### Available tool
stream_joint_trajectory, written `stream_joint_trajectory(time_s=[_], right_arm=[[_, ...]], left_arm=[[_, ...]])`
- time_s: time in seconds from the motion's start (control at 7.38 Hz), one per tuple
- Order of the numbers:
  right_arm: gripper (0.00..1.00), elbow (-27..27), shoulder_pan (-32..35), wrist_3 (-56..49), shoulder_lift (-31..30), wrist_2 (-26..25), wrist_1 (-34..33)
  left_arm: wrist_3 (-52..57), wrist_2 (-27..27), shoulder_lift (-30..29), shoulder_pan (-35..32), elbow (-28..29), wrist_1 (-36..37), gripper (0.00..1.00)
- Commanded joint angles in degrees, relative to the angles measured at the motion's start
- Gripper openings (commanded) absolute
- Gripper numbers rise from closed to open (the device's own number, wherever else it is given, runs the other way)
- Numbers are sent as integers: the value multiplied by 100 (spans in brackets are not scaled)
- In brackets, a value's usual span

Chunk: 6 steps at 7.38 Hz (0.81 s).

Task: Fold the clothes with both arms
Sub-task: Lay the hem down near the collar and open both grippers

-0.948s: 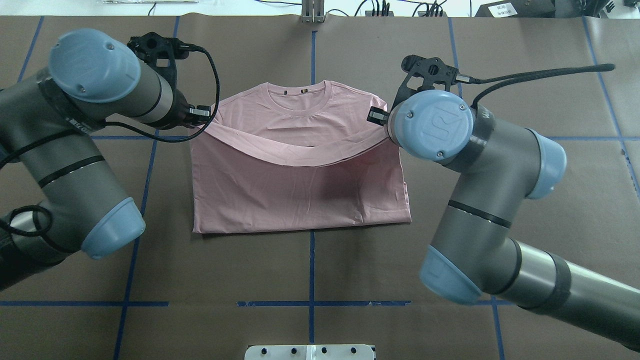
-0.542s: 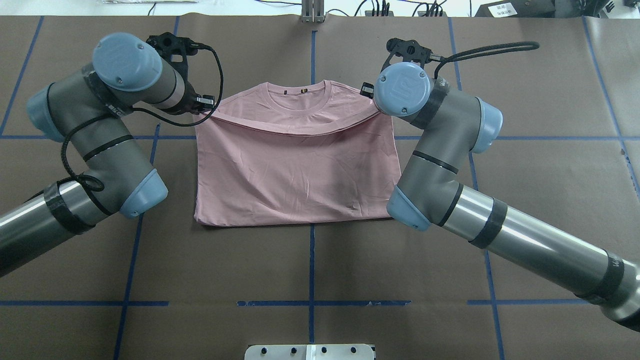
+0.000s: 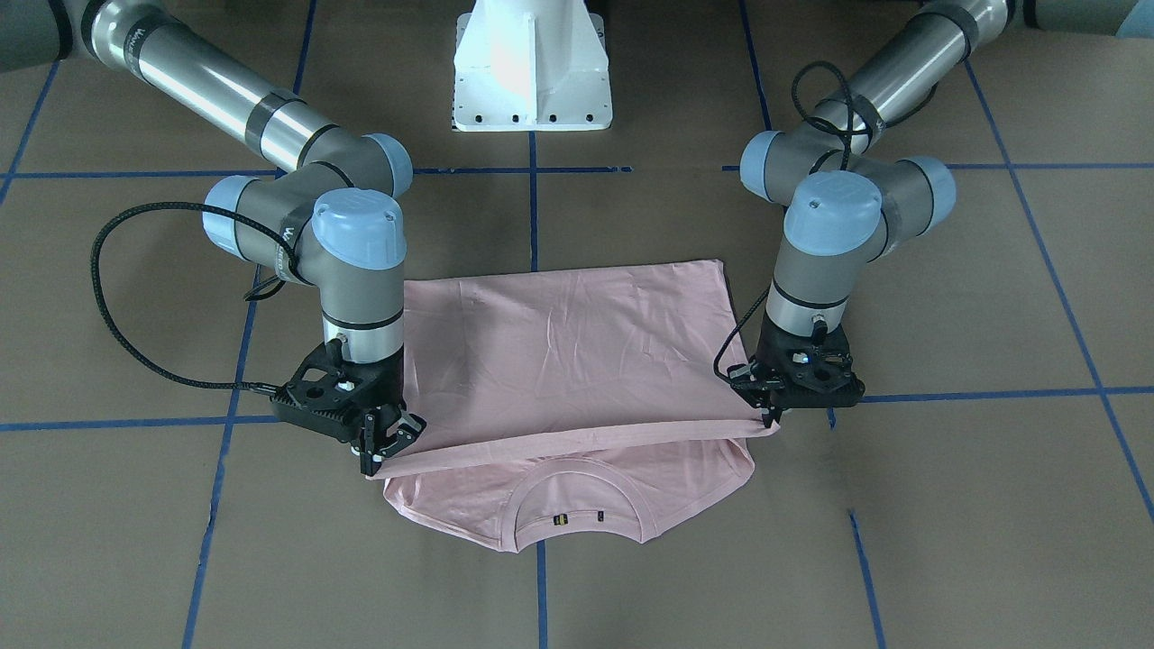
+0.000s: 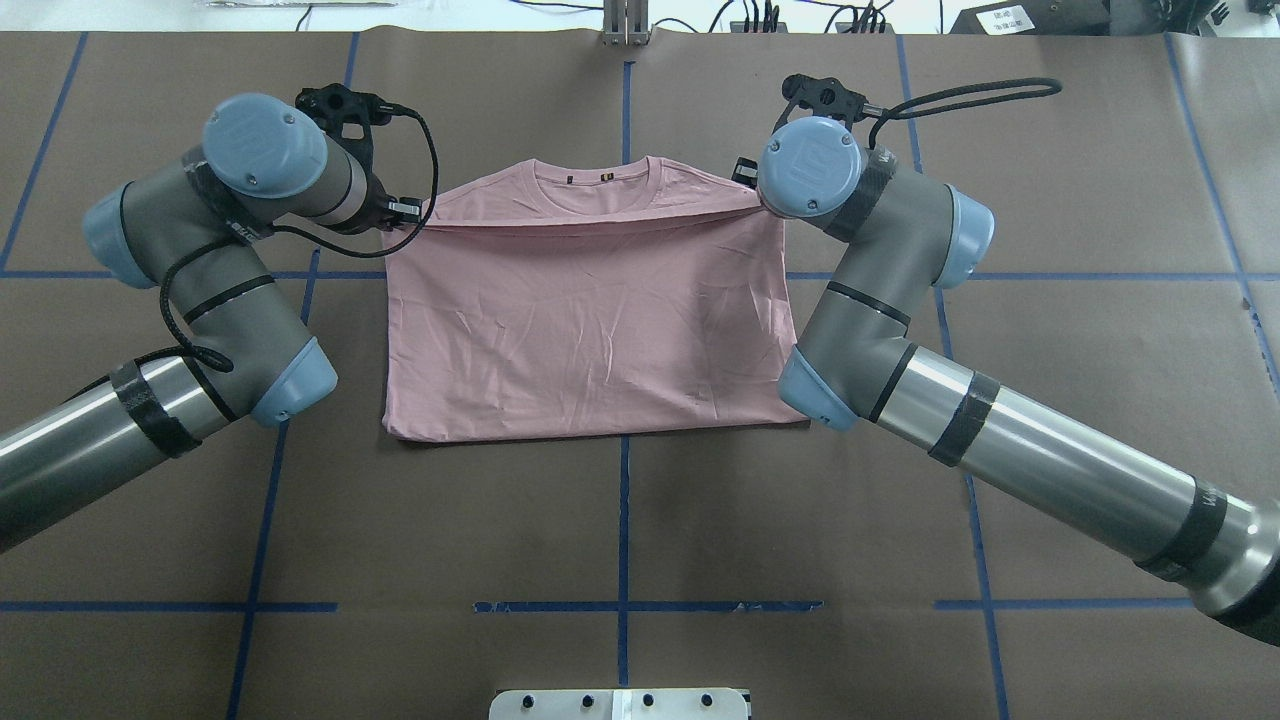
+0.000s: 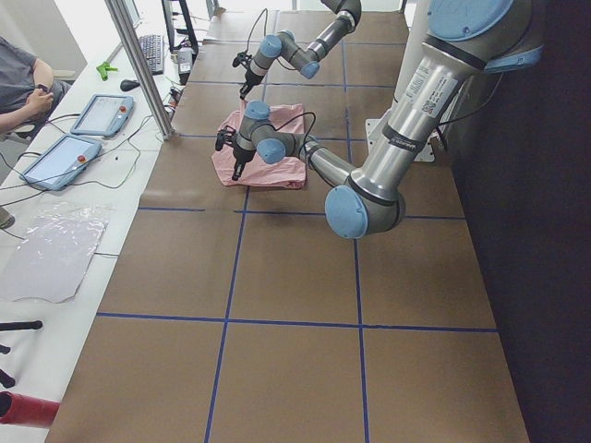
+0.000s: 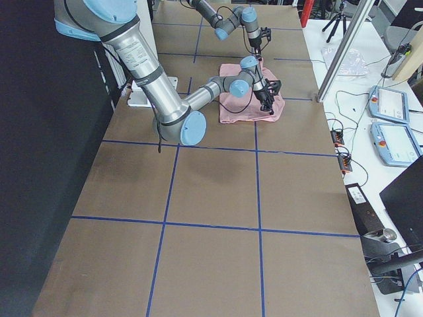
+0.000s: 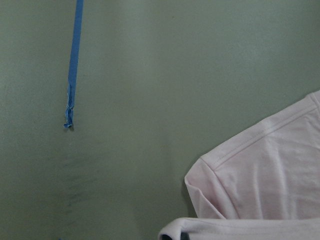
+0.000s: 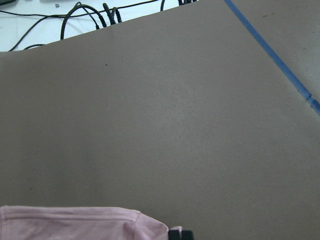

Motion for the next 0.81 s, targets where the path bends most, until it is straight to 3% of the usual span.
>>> stream_joint_trajectory(time_s=[0.0,0.14,0.27,0.41,0.68], right_arm=[[0,-77,44,-72,3,27,8],[0,-87,27,-90,12,35,8],[52,-113,-26,-99,12,18,8],[100,-130,-87,-334,21,-34,-1],[100,17,-62,-816,47,52,16]], left_arm=[[2,-5,-117,0,86,-16,0],[2,-5,-144,0,147,-16,0],[10,-5,-153,0,148,-16,28],[36,-5,-136,9,148,-16,97],[351,-32,-5,-9,-44,-279,100]])
